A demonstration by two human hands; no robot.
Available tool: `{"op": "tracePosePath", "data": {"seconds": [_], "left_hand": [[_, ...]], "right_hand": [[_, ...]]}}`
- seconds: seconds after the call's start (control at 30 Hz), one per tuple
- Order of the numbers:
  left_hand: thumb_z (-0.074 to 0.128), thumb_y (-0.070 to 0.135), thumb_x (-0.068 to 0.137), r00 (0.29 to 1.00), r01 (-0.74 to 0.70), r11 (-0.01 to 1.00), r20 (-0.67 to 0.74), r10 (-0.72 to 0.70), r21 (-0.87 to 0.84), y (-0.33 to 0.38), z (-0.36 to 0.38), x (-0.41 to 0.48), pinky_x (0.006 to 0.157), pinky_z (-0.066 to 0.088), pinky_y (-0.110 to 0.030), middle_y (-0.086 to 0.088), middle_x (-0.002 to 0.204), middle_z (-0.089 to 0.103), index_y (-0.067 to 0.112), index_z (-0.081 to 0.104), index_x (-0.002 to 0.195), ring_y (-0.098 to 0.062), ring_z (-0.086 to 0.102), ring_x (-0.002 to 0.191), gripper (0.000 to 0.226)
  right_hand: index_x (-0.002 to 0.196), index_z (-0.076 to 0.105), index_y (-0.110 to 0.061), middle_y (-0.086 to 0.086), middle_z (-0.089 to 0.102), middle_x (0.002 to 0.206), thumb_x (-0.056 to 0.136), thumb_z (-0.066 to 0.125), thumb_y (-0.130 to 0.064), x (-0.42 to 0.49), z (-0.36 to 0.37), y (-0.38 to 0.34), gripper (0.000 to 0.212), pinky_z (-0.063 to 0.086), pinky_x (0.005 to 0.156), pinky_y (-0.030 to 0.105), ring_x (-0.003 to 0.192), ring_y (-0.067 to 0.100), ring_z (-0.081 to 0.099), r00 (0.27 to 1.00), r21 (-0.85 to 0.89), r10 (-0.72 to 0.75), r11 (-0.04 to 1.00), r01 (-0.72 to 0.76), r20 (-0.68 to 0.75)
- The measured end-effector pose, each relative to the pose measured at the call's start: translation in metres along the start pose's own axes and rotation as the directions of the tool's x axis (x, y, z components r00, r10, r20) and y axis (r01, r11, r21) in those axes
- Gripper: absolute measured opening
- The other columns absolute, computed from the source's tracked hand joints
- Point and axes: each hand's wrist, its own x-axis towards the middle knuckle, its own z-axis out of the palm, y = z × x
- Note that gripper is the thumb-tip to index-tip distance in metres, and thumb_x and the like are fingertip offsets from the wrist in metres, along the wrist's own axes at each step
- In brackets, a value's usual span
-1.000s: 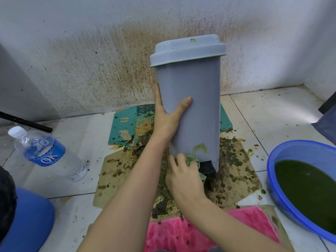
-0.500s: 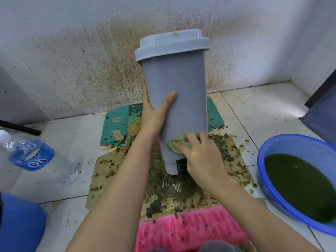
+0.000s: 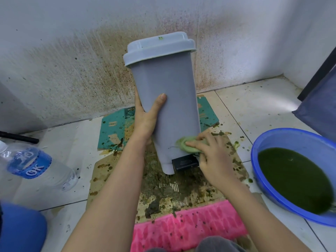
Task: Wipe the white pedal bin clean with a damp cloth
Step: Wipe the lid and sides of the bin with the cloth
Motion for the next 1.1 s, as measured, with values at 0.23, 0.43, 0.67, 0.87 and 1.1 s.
{"op": "tracePosePath", "data": {"seconds": [0.23,0.43,0.67,0.87,1.1], "left_hand": [[0.087,0.057,0.064,1.0,0.013,1.0,-0.009,-0.013,-0.009,-0.005,-0.004,0.001,0.079,0.06,-0.028,0.011,0.125,0.068,0.033,0.039,0.147,-0.011,0.071,0.106,0.098],[0.087,0.056,0.065,1.0,0.02,1.0,-0.018,-0.021,-0.02,-0.003,0.001,0.007,0.079,0.061,-0.031,0.01,0.124,0.069,0.031,0.039,0.147,-0.013,0.071,0.107,0.098],[0.086,0.059,0.065,0.999,0.03,1.0,-0.015,-0.03,-0.005,-0.005,-0.003,0.006,0.078,0.06,-0.028,0.011,0.124,0.069,0.033,0.038,0.147,-0.011,0.071,0.106,0.099],[0.085,0.06,0.065,0.999,-0.009,1.0,-0.033,0.01,0.027,-0.006,0.005,0.003,0.081,0.06,-0.03,0.012,0.125,0.068,0.033,0.039,0.147,-0.009,0.07,0.107,0.098],[0.084,0.057,0.068,1.0,0.004,1.0,-0.001,-0.003,0.031,-0.007,-0.004,-0.006,0.075,0.059,-0.022,0.02,0.114,0.072,0.031,0.042,0.144,-0.007,0.071,0.102,0.09]], "right_hand": [[0.108,0.071,-0.031,-0.01,0.051,0.111,0.082,0.059,0.004,-0.044,0.002,0.052,0.046,0.043,0.073,0.031,0.106,0.019,0.041,0.947,-0.202,0.288,0.945,-0.257,0.145],[0.117,0.07,-0.023,-0.005,0.055,0.115,0.081,0.054,0.014,-0.035,0.009,0.036,0.054,0.036,0.078,0.02,0.104,0.017,0.044,0.972,0.129,0.218,0.97,-0.205,-0.093],[0.116,0.07,-0.022,-0.007,0.053,0.113,0.082,0.053,0.014,-0.052,0.026,0.032,0.052,0.037,0.074,0.018,0.11,0.02,0.045,0.942,0.096,0.336,0.938,-0.332,-0.02],[0.108,0.072,-0.023,0.0,0.058,0.112,0.071,0.059,0.016,-0.029,0.002,-0.013,0.055,0.038,0.067,0.021,0.098,0.019,0.044,0.981,-0.053,0.167,0.984,-0.173,-0.094],[0.112,0.069,-0.018,0.006,0.057,0.112,0.068,0.065,0.007,-0.03,0.011,-0.044,0.051,0.045,0.067,0.041,0.094,0.033,0.05,0.972,-0.279,-0.034,0.955,0.1,0.232]]}}
